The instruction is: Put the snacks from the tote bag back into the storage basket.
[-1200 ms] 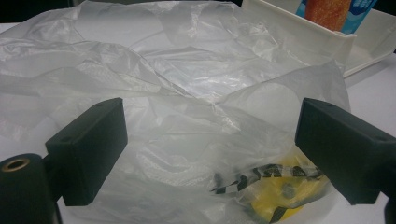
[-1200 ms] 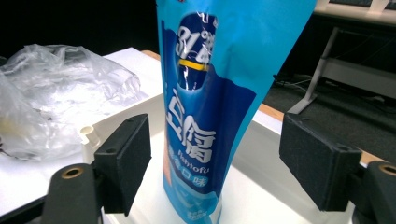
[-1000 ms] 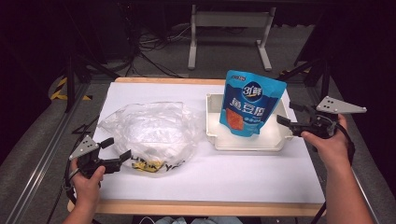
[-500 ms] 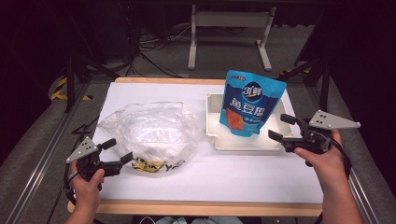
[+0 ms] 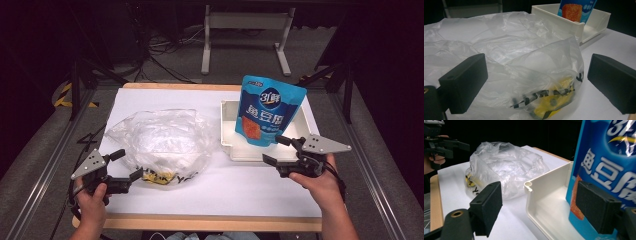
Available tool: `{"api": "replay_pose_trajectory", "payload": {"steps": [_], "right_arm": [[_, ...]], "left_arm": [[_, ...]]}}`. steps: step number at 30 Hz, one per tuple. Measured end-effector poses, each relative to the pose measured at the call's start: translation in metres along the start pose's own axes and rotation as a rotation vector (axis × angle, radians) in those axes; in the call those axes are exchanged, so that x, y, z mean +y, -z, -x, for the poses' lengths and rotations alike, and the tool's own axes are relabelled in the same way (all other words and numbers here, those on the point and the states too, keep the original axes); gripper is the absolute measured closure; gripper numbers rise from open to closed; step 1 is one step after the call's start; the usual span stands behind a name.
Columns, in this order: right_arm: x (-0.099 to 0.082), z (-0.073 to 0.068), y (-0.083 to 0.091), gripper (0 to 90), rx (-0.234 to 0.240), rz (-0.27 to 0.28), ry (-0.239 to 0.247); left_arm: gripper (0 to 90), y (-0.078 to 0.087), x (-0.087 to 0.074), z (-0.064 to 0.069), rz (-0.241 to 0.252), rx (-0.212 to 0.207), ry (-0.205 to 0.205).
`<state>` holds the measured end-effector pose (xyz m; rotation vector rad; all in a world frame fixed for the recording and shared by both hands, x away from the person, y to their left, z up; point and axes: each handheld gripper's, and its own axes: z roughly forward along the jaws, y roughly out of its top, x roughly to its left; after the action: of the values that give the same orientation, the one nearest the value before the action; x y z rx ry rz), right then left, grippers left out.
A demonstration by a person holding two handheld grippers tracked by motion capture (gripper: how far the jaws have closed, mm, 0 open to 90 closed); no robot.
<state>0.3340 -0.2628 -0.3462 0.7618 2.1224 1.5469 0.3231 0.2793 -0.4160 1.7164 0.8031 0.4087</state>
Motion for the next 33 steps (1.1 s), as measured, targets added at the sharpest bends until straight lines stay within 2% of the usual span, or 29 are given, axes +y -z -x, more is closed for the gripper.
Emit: {"api": "replay_pose_trajectory", "payload": {"steps": [6, 8, 11, 17, 18, 20, 22, 26, 33], "right_arm": [[-0.020, -0.004, -0.018, 22.4, 0.009, -0.033, -0.011], [-0.026, -0.005, -0.023, 22.5, 0.009, -0.044, -0.006], [-0.033, -0.004, -0.028, 22.4, 0.013, -0.058, -0.021], [-0.044, -0.004, -0.037, 22.5, -0.002, -0.111, -0.029], [-0.046, -0.004, -0.039, 22.6, -0.003, -0.118, -0.033], [-0.049, -0.003, -0.043, 22.6, -0.017, -0.132, -0.039], [-0.053, -0.002, -0.046, 22.5, -0.026, -0.141, -0.045], [-0.062, 0.001, -0.052, 22.5, -0.036, -0.157, -0.063], [-0.072, 0.003, -0.057, 20.8, -0.057, -0.187, -0.067]], "left_arm": [[3.8, 0.000, -0.004, 0.002, 0.044, -0.061, -0.020], [1.7, 0.000, -0.005, 0.002, 0.041, -0.073, -0.026], [1.8, 0.000, -0.008, 0.003, 0.024, -0.033, -0.052], [1.9, 0.001, -0.011, 0.007, 0.019, -0.021, -0.069], [1.9, 0.002, -0.010, 0.007, 0.005, -0.023, -0.076], [1.9, 0.002, -0.011, 0.008, 0.021, -0.022, -0.074], [1.8, 0.003, -0.012, 0.007, 0.030, -0.038, -0.080], [1.5, 0.004, -0.014, 0.005, 0.024, -0.053, -0.078], [1.5, 0.001, -0.016, 0.003, 0.017, -0.044, -0.065]]}}
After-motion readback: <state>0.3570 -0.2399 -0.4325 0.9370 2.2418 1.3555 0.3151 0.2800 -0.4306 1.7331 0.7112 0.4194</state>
